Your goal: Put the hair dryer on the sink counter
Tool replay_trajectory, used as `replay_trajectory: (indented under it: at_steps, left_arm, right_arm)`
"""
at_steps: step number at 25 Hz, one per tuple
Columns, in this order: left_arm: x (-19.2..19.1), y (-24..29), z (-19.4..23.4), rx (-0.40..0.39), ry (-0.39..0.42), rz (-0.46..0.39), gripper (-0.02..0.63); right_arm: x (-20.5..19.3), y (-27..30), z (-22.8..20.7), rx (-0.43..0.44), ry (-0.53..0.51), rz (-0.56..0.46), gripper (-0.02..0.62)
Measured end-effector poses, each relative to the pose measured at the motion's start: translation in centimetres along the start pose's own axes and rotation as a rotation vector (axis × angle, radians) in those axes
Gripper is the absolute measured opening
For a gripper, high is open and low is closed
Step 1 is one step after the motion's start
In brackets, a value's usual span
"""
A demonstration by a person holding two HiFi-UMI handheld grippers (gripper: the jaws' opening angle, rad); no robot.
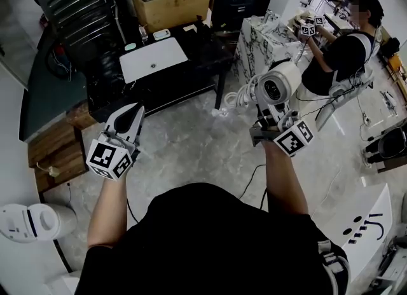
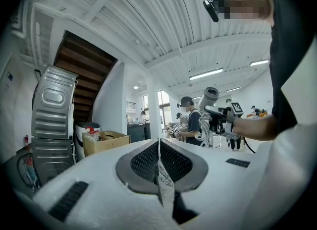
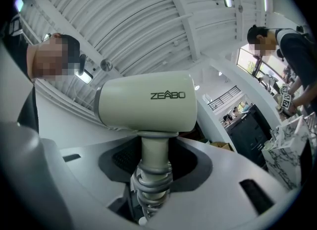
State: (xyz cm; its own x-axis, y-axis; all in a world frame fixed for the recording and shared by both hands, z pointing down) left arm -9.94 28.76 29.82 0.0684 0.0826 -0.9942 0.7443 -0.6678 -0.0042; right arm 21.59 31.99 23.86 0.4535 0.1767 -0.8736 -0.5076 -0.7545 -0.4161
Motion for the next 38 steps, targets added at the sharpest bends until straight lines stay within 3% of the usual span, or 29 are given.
replay_trajectory:
  at_steps: [13,38]
  left_arm:
    - [-2.5,2.0,3.5,-0.018,-0.031,0.038,0.022]
    - [-6.0,11.4,22.8,-0.091,-0.075,0.040,0.022]
  right_arm:
    - [-1.8,3.4,-2.3,-0.008,0.029,-0.014,0.166]
    - [-8.0,18.9,-9.6,-0.133,-0.033,0.043,0.166]
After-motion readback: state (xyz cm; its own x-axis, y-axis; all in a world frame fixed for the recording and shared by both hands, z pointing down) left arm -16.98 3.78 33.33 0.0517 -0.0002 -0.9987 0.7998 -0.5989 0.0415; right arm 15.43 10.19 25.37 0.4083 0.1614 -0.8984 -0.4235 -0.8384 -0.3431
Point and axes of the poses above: the fingertips, and each gripper's own axes: y forward along the fingers, z to its left, x out of its top, the point moved 1 cm from there along -y, backward along the fingers, and after that the axes turned 2 degrees about z, right-handed, at the moved point
